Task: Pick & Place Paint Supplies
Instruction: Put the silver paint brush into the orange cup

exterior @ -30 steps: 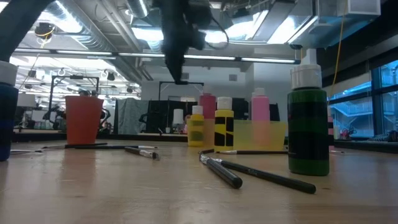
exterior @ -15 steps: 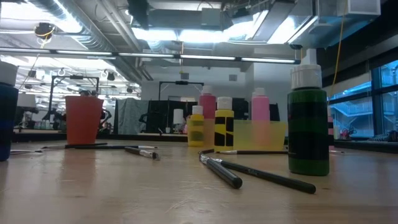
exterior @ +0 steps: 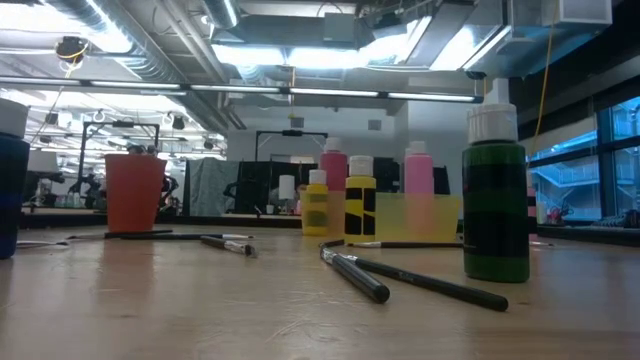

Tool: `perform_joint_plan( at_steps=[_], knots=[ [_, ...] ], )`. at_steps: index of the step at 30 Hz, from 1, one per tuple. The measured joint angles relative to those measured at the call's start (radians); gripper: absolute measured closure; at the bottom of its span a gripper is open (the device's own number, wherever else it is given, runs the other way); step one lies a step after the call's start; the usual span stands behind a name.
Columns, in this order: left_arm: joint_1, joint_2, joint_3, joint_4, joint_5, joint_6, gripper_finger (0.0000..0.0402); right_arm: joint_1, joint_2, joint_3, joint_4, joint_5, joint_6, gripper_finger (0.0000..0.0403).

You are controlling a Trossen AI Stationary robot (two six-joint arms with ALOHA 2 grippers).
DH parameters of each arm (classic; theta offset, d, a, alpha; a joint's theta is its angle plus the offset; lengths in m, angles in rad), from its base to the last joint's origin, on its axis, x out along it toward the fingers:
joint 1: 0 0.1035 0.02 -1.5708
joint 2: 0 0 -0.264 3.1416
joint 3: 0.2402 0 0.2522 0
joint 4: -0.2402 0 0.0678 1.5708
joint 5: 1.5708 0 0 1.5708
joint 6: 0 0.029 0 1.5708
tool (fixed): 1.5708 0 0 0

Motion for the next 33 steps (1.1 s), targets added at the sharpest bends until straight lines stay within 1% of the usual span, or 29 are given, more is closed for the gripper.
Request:
perform_joint_plan(
  at_steps=[2,5,11,16,18,23,29,33],
  knots=[
    [0.000,-0.022,0.000,0.000,0.000,-0.014,0.0176,-0.027,0.015,0.000,-0.013,-0.008,0.125,0.0190],
    [0.000,-0.044,0.000,0.000,0.000,-0.031,0.0176,-0.074,0.039,0.000,-0.034,-0.060,0.252,0.0190],
    [0.000,-0.082,0.000,-0.009,0.001,-0.059,0.0176,-0.158,0.086,0.000,-0.046,-0.177,0.371,0.0190],
    [0.000,-0.128,0.000,-0.031,0.001,-0.072,0.0176,-0.198,0.150,0.000,-0.125,-0.258,0.448,0.0190],
    [0.000,-0.150,0.000,-0.036,0.001,-0.074,0.0176,-0.207,0.183,0.000,-0.149,-0.281,0.461,0.0190],
    [0.000,-0.199,0.000,-0.036,0.001,-0.099,0.0176,-0.224,0.268,0.000,-0.144,-0.331,0.456,0.0190],
    [0.000,-0.226,0.000,-0.035,-0.002,-0.114,0.0176,-0.243,0.368,0.000,-0.142,-0.391,0.399,0.0190],
    [0.000,-0.233,0.000,-0.034,-0.002,-0.125,0.0176,-0.255,0.421,0.000,-0.139,-0.391,0.369,0.0190]
  ],
)
